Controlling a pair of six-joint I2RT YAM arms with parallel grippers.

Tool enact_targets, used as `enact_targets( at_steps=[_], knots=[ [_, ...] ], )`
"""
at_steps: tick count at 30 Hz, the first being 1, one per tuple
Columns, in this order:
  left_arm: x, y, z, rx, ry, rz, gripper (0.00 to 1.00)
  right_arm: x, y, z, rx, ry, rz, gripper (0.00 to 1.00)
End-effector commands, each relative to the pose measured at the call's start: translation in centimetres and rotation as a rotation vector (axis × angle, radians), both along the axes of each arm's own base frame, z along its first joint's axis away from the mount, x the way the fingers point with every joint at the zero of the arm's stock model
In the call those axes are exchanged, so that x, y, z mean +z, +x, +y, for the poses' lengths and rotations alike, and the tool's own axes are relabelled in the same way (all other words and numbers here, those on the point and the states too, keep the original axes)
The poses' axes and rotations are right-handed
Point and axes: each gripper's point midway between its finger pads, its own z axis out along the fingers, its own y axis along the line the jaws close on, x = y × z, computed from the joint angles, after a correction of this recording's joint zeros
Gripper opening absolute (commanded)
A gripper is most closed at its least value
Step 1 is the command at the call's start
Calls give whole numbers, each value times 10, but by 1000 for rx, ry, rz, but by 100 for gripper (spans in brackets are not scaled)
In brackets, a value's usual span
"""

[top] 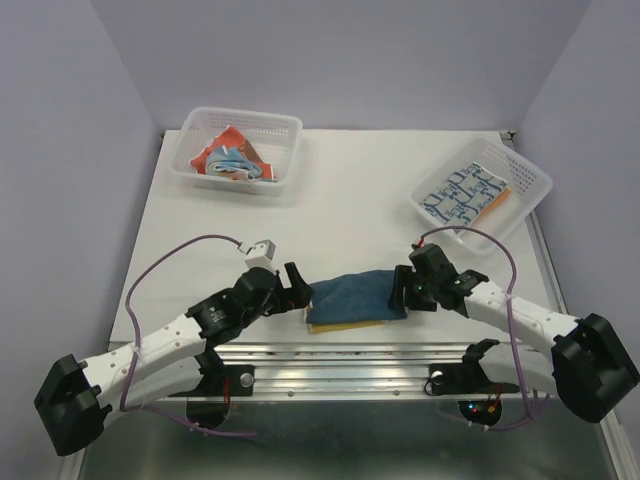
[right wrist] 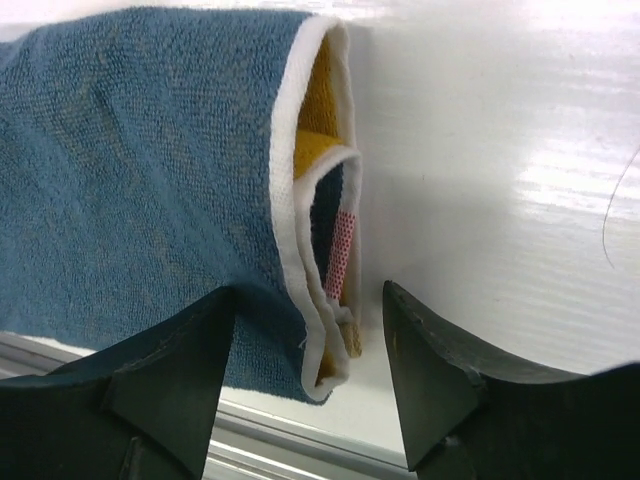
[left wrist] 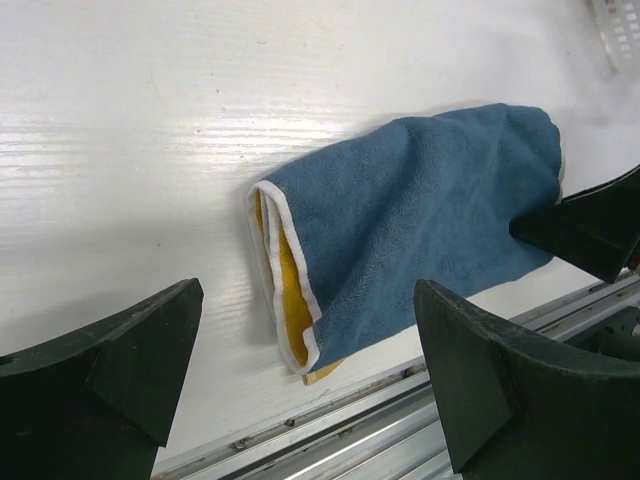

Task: Fold and stack the towels
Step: Neatly place the folded towel into the bin

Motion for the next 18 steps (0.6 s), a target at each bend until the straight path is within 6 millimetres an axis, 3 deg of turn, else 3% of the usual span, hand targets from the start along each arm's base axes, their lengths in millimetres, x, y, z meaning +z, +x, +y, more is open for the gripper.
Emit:
enact_targets(
  at_steps=[1,5,9,13,16,18],
  knots=[
    [9,7,5,26,6,-44,99,0,18,-4,-8,-95,-52,65],
    [9,6,8,31,3,-54,99,-9,21,-7,-14,-148,-36,58],
    [10,5,11,38,4,-55,99,-11,24,-9,-24,-164,-42,32],
    [9,4,11,33,4,-58,99,-11,26,-12,-11,-191,-54,14],
    [11,4,13,32,9,-64,99,3,36,-5,20,-170,-111,2],
    [14,5,14,38,13,-72,99,22,48,13,99,-104,-192,1]
  ],
)
